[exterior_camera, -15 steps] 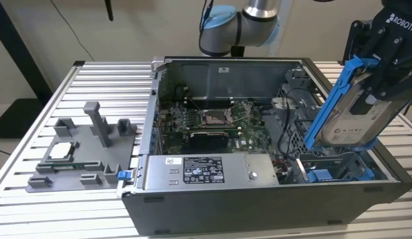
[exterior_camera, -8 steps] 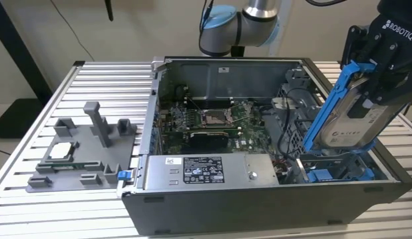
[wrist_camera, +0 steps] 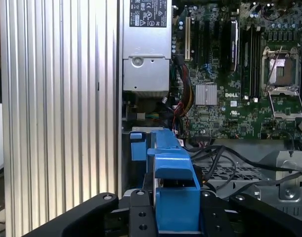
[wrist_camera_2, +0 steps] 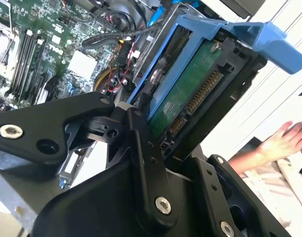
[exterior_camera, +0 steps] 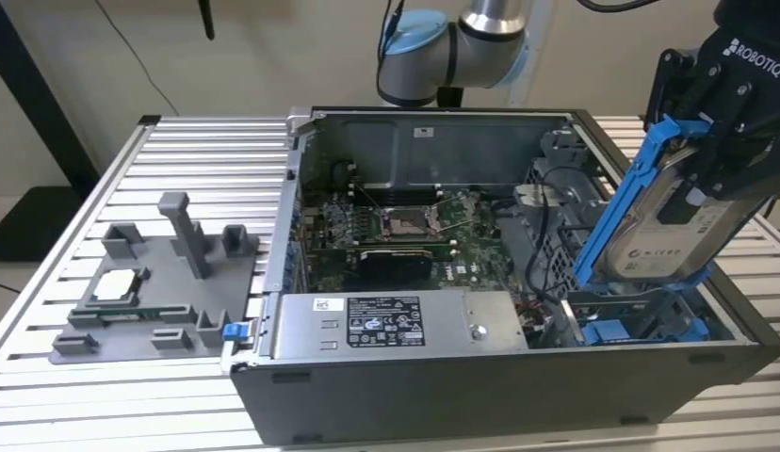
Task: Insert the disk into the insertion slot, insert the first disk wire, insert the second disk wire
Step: 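Insert the disk into the insertion slot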
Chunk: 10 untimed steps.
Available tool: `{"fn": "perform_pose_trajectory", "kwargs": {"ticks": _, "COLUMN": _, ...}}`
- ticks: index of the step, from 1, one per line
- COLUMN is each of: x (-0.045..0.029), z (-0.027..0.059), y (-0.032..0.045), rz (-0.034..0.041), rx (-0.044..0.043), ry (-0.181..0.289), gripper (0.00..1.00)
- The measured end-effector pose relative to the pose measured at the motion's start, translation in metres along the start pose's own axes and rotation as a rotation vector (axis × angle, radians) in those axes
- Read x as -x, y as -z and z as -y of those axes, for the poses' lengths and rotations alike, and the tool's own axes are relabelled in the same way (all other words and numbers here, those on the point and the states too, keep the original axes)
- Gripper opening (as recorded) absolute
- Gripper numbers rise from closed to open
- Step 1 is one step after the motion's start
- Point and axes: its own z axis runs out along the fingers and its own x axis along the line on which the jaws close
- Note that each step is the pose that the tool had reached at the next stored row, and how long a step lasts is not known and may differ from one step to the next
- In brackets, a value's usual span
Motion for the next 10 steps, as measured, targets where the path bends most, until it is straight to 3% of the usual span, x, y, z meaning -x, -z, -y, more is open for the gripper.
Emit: {"fn": "perform_pose_trajectory", "kwargs": {"ticks": 10, "x": 0.0, "z": 0.0002, "y": -0.0037, "rz": 0.0, "rx": 0.0, "ry": 0.0, "gripper": 0.0}}
